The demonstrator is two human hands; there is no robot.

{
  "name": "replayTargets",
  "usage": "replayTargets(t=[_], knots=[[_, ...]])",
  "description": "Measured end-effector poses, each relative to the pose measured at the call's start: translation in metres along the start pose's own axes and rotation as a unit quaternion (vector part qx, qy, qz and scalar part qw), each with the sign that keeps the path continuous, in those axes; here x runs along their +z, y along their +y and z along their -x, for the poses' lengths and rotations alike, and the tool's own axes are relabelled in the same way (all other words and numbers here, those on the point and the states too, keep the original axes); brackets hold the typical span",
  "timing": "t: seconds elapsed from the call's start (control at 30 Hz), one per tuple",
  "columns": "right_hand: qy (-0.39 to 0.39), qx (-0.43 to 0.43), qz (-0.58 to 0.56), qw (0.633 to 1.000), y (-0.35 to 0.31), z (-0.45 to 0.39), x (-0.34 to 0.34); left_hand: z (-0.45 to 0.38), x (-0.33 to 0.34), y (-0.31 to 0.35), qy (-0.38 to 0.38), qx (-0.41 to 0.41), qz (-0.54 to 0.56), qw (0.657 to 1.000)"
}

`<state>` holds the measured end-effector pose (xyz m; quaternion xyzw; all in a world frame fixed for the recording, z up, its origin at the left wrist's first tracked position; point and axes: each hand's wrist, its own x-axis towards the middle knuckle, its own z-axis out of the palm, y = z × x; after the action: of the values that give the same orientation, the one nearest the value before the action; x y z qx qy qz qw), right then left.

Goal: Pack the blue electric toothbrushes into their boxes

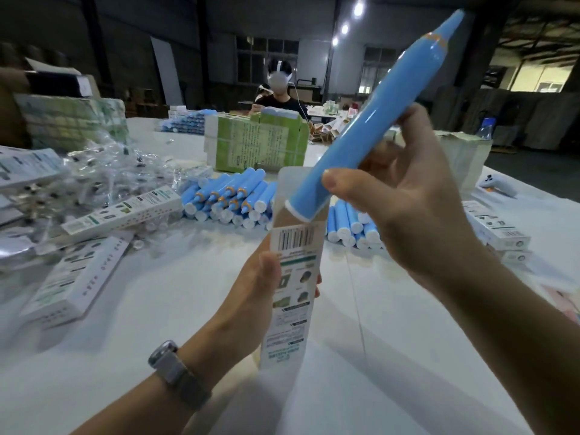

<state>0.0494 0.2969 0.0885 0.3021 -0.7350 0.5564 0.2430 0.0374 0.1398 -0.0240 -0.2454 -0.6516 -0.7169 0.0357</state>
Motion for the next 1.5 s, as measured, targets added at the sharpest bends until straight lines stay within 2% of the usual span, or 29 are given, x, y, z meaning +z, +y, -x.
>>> replayTargets(t=[0.13, 0.33, 0.57, 0.77, 0.97, 1.17, 1.3, 1.5], knots=[[-0.026, -0.035, 0.131, 0.990, -0.008, -0.005, -0.007, 0.000, 0.002, 0.002, 0.000, -0.002, 0.002, 1.000], [-0.112, -0.008, 0.157, 0.981, -0.005, -0.003, -0.004, 0.000, 0.004, 0.007, -0.004, 0.024, -0.013, 1.000], [-0.060, -0.055, 0.175, 0.981, 0.010, 0.003, 0.007, -0.001, 0.005, 0.010, 0.008, 0.021, -0.009, 1.000], [-0.073, -0.070, 0.159, 0.982, 0.020, 0.008, 0.007, -0.001, 0.003, 0.011, 0.009, 0.019, 0.018, 1.000], [-0.015, -0.105, 0.204, 0.973, 0.030, 0.012, 0.022, -0.002, 0.002, 0.009, 0.025, 0.024, 0.033, 0.999], [0.026, -0.098, 0.120, 0.988, 0.035, 0.011, 0.027, -0.003, 0.000, 0.007, 0.021, 0.034, 0.036, 0.999], [0.067, -0.078, 0.011, 0.995, 0.033, 0.008, 0.029, -0.003, -0.001, 0.007, 0.014, 0.021, 0.028, 0.999], [0.057, -0.007, -0.171, 0.984, 0.035, 0.005, 0.029, -0.005, -0.010, 0.016, -0.018, 0.028, -0.003, 0.999]])
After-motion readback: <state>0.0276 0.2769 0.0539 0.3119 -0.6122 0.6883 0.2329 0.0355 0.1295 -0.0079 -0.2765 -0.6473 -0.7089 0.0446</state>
